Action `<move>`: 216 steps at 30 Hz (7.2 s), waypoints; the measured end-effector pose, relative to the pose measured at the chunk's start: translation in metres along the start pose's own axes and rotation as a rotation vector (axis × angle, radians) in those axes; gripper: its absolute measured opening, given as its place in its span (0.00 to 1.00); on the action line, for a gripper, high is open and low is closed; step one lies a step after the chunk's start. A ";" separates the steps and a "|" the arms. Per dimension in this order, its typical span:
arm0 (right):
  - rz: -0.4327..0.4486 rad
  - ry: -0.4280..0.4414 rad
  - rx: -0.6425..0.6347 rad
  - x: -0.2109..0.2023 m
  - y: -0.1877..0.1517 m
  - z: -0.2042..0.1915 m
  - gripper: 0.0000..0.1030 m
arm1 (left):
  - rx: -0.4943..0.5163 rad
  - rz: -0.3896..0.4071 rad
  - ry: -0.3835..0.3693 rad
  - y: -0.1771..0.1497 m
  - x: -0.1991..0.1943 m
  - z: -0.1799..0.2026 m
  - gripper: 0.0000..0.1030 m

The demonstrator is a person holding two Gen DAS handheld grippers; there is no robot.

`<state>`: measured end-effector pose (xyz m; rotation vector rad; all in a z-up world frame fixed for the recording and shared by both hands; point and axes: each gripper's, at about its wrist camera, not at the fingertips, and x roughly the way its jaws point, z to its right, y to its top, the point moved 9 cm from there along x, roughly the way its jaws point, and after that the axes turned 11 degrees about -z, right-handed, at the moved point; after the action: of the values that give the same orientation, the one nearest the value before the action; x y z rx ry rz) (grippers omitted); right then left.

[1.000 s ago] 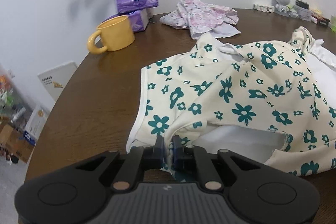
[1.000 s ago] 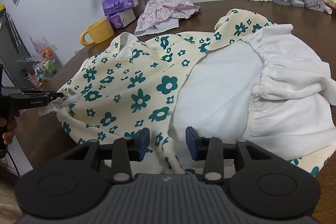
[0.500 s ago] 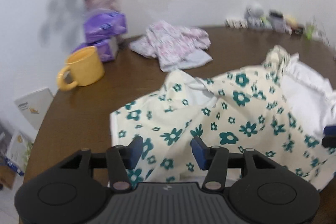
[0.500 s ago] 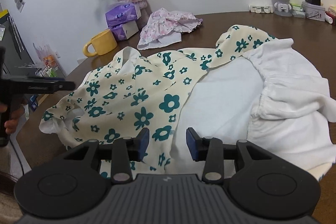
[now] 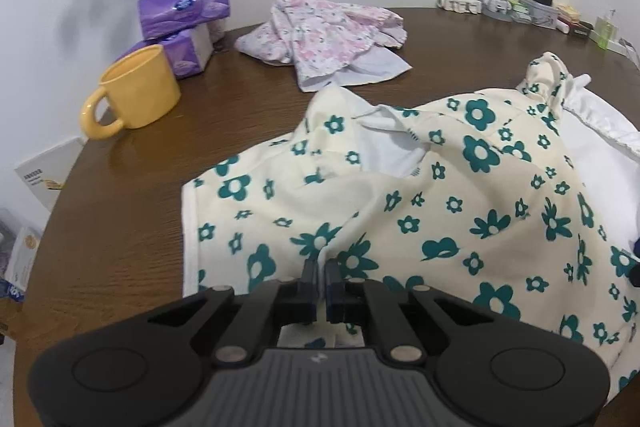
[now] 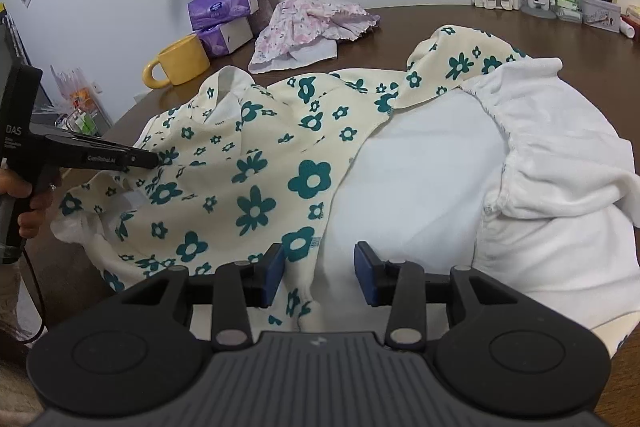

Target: Fold clothes

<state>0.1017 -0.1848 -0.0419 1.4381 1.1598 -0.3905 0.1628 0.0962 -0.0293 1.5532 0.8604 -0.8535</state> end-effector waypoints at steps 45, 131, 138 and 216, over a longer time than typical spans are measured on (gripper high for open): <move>-0.014 0.076 0.393 0.067 0.161 0.102 0.06 | -0.236 -0.046 -0.399 0.136 0.058 0.039 0.08; 0.085 -0.170 0.029 0.083 0.135 0.059 0.33 | -0.239 0.063 0.015 0.104 0.052 -0.058 0.10; 0.092 -0.189 0.002 0.084 0.135 0.054 0.38 | -0.146 0.097 -0.225 0.108 0.026 -0.011 0.25; 0.116 -0.233 -0.053 0.086 0.130 0.046 0.52 | -0.015 0.033 -0.114 0.073 0.049 -0.012 0.40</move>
<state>0.2624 -0.1658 -0.0491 1.3669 0.8888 -0.4308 0.2510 0.1027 -0.0367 1.4868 0.7559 -0.9011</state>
